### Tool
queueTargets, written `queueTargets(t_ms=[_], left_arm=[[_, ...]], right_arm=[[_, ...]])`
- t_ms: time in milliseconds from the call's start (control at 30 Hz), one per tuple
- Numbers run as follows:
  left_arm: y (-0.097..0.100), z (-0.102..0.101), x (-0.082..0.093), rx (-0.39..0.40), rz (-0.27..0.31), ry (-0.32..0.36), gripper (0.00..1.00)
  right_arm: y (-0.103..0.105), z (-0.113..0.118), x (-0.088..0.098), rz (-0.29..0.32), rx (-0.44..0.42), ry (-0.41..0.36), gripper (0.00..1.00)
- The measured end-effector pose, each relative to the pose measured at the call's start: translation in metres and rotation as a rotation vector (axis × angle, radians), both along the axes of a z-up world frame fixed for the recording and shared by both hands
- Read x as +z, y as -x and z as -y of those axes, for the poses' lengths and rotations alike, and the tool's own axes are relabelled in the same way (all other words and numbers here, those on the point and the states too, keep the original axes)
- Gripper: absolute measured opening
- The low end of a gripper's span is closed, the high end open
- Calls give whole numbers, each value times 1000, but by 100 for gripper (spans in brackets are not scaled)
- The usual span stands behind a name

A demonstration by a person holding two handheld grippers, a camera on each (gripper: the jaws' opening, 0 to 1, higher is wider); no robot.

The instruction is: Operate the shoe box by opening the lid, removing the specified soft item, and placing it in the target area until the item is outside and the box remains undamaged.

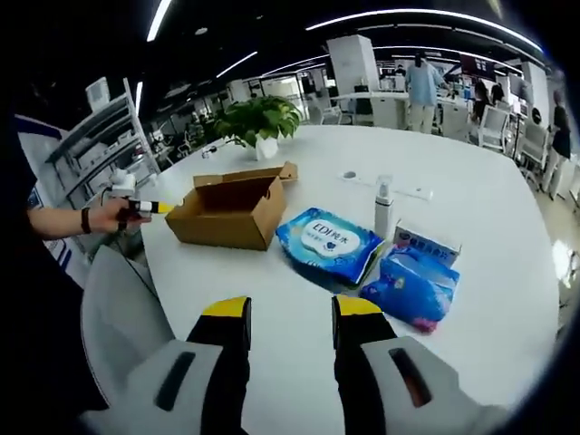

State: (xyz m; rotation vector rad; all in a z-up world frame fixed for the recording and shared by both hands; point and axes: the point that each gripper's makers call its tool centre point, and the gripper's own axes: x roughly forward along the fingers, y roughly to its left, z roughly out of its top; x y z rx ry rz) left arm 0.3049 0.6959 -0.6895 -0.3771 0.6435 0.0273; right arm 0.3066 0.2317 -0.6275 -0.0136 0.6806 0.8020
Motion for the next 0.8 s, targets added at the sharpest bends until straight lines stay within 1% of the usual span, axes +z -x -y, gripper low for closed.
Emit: queueTargets(t_ms=[200, 433, 700, 800], left_arm=[[-4, 4, -8, -25, -18, -10, 31], [-2, 7, -17, -48, -42, -19, 30], [-2, 7, -20, -51, -46, -15, 30], [-3, 7, -20, -57, -48, -16, 28]], right_arm=[[5, 3, -2, -3, -20, -3, 33], [7, 3, -4, -7, -28, -5, 33], [11, 1, -9, -17, -26, -4, 33], [12, 1, -9, -19, -24, -4, 33]])
